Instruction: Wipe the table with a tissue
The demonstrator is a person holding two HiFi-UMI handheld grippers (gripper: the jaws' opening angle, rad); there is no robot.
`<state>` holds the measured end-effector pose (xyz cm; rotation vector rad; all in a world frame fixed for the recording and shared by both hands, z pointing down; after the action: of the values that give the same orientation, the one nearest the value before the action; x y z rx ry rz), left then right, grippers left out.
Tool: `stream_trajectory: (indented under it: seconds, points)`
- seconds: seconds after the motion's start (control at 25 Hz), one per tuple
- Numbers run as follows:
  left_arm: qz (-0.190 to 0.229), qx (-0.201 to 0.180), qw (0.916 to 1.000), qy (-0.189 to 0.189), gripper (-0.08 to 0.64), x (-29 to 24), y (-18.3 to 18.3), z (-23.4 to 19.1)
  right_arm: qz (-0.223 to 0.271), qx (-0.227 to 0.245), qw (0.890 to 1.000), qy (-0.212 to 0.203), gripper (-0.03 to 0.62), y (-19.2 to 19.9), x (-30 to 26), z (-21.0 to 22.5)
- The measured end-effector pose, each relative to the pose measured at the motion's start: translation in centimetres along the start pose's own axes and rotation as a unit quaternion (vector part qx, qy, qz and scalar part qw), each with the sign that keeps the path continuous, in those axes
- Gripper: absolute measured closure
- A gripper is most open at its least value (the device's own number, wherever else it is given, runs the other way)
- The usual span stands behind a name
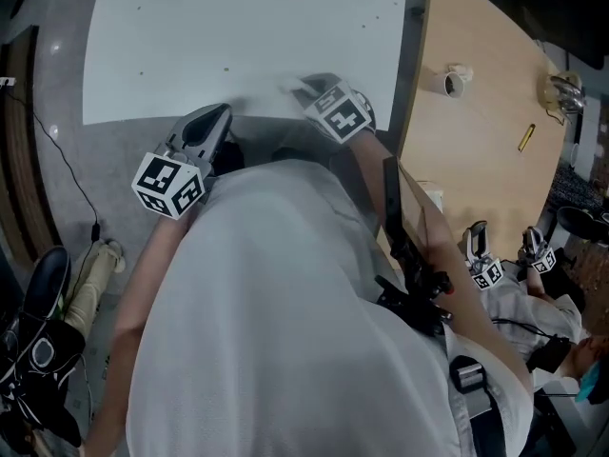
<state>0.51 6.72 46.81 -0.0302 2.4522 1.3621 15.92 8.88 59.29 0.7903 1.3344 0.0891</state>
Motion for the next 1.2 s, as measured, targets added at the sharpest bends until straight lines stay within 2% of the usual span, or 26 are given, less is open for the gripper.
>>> stream_trajectory:
  seconds: [0.24, 0.44, 0.6, 0.76, 0.96, 1.08, 1.2]
  points:
    - [0.006, -0.012, 0.9998, -0.016, 0.555, 1.8, -0.2, -1.3, 0.005, 0.0, 1.0, 0.002, 0.549, -1.8, -0.6, -0.7]
    - [0.009, -0.015, 0.9997, -0.018, 0.554, 4.3, 0.7, -3.9, 0.012, -0.021, 1.0, 0.003, 0.549, -3.6, -1.2, -2.8]
    - [0.018, -0.012, 0.9995, -0.023, 0.555, 6.3, 0.6, -5.3, 0.016, -0.069, 0.997, 0.025, 0.549, -4.4, -2.0, -3.0]
    - [0.027, -0.003, 0.9992, -0.028, 0.554, 9.2, 0.6, -6.6, 0.025, -0.142, 0.988, 0.049, 0.549, -5.2, -3.2, -2.6]
    - [0.057, 0.013, 0.9969, -0.052, 0.554, 11.0, -0.3, -8.9, -0.004, -0.125, 0.991, 0.045, 0.549, -6.6, -5.2, -2.3]
    - [0.063, 0.014, 0.9966, -0.051, 0.554, 11.5, -0.8, -9.4, -0.011, -0.155, 0.986, 0.064, 0.549, -7.0, -5.8, -1.8]
    - [0.061, 0.015, 0.9969, -0.047, 0.554, 11.9, -0.6, -9.7, -0.018, -0.147, 0.985, 0.089, 0.549, -7.0, -6.1, -2.0]
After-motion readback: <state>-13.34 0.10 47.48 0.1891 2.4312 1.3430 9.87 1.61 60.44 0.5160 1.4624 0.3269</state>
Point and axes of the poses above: the fingertips, and each gripper's own axes: x backward along the fingers, z to its right, y out of its underside, the point moved 2 cm from there along x, backward along the fingers, and after that the axes turned 8 degrees about y, right-handed, at the moved point
